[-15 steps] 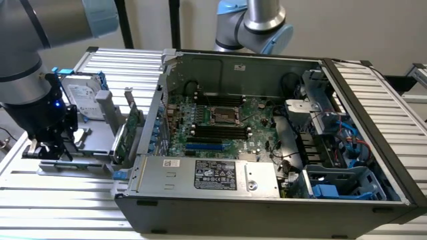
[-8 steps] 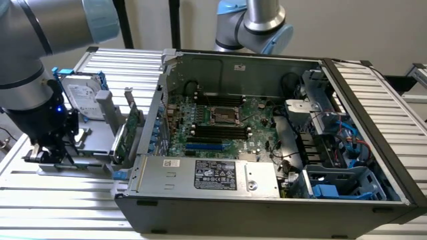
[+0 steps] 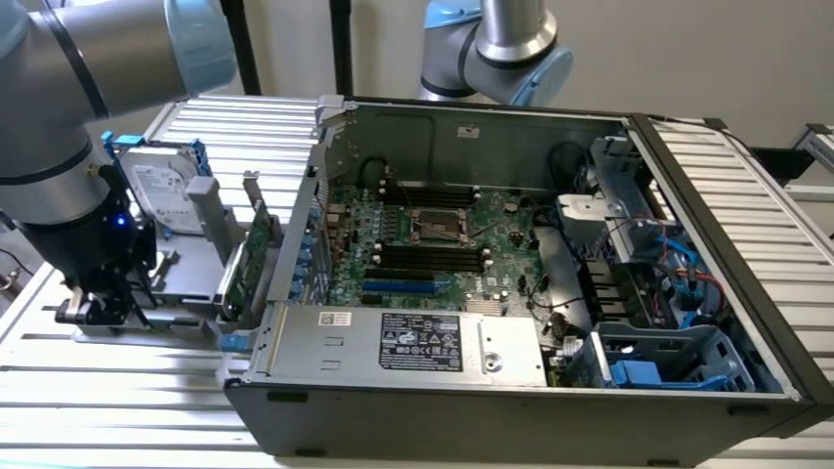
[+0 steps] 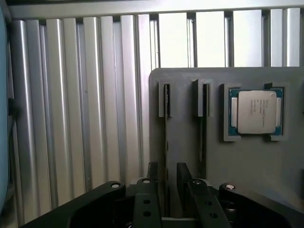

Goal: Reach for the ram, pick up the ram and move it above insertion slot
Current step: 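Pick up the ram and move it above insertion slot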

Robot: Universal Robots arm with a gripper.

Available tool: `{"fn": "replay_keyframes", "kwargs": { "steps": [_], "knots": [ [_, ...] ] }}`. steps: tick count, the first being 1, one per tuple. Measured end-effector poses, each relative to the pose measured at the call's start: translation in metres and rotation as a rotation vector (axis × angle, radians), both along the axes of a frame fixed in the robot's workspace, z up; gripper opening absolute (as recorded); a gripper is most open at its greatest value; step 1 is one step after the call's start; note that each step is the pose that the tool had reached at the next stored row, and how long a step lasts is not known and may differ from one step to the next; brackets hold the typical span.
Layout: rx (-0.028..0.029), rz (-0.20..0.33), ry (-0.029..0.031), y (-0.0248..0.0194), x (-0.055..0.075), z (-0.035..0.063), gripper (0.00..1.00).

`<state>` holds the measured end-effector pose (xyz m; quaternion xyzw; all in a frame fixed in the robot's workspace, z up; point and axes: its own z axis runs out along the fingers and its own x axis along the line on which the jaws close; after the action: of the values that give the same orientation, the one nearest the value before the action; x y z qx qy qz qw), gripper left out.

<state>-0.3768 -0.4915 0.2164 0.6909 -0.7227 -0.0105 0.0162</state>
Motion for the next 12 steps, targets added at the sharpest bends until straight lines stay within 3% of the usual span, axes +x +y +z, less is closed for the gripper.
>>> {"fn": "replay_keyframes", "kwargs": {
  "steps": [12],
  "knots": [
    [0.0008, 0.018, 0.0002, 0.0, 0.0, -0.0135, 0.3]
  ]
}}
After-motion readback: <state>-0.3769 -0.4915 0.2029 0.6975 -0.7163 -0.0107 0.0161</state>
